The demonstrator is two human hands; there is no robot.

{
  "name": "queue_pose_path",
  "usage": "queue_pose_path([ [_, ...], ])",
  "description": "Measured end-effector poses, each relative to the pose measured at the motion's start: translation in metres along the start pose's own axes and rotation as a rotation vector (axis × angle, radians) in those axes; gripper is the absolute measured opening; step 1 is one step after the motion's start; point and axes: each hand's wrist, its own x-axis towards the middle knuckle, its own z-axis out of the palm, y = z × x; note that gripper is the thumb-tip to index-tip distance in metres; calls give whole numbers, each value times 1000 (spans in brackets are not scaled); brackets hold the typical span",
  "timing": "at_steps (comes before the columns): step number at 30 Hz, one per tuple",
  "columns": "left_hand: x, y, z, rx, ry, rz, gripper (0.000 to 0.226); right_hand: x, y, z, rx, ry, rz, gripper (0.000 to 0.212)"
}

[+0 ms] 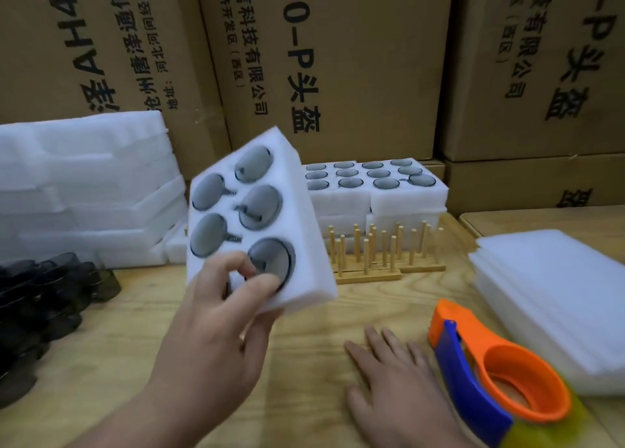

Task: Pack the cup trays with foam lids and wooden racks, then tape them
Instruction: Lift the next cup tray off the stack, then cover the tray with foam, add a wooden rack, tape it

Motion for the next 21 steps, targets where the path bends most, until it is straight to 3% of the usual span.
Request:
queue_pose_path([
  [4, -38, 31, 2, -27, -144, -29, 24, 2, 8, 3, 165, 95, 15, 53],
  [6, -49, 50, 3, 3, -243, -30, 33, 2, 12, 4, 274, 147, 42, 48],
  [8, -57, 67, 4, 27, -369, -8, 44, 1, 17, 2, 434, 166, 86, 51],
  [10, -61, 83, 4, 18, -475, 8, 38, 0, 20, 0, 629, 189, 109, 56],
  [14, -67, 101, 4, 29, -611, 46, 34, -2, 19, 3, 994, 327, 182, 28],
  [21, -68, 94, 5, 106, -795, 106, 35, -9, 19, 2, 1070, 286, 193, 32],
])
